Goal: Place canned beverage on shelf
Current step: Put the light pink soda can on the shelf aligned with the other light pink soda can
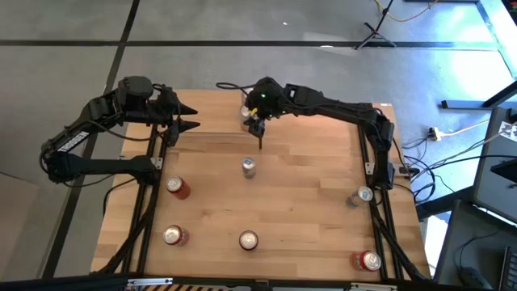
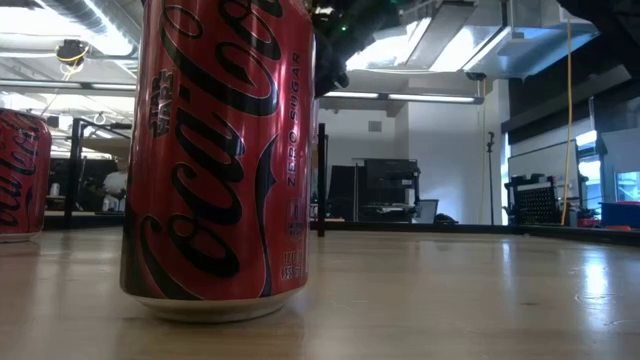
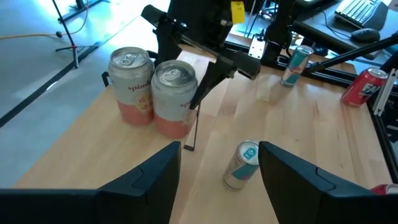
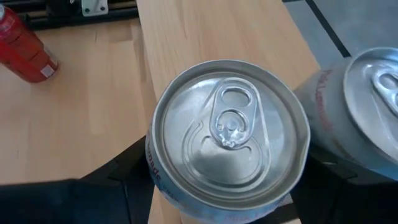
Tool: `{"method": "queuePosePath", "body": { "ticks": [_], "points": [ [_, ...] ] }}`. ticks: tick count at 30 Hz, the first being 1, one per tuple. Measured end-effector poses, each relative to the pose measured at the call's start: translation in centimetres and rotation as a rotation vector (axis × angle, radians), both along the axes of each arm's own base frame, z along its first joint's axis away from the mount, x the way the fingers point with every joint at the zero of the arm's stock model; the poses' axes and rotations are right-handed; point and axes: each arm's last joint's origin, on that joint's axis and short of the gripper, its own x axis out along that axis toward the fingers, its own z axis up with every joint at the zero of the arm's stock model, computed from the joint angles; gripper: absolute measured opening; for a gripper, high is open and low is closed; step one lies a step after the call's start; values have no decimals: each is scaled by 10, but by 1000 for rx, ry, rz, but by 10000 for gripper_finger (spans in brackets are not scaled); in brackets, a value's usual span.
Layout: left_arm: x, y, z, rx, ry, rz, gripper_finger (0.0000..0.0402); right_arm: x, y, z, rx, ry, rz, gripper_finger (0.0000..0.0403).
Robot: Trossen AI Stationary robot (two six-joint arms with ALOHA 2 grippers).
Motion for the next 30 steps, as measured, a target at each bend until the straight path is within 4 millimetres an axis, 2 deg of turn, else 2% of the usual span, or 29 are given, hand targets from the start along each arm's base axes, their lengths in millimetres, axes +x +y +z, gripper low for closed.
{"method": "queuePosePath", "body": {
  "ticks": [16,27,30],
  "points": [
    [0,0,0,0,0,1,211,2,-6,-6,7,8,-7,274],
    [0,0,0,-1,0,0,211,5,-7,-13,-9,30,3,363],
    [0,0,0,0,-1,1,211,4,-8,-7,-24,17,-11,374]
  ]
}}
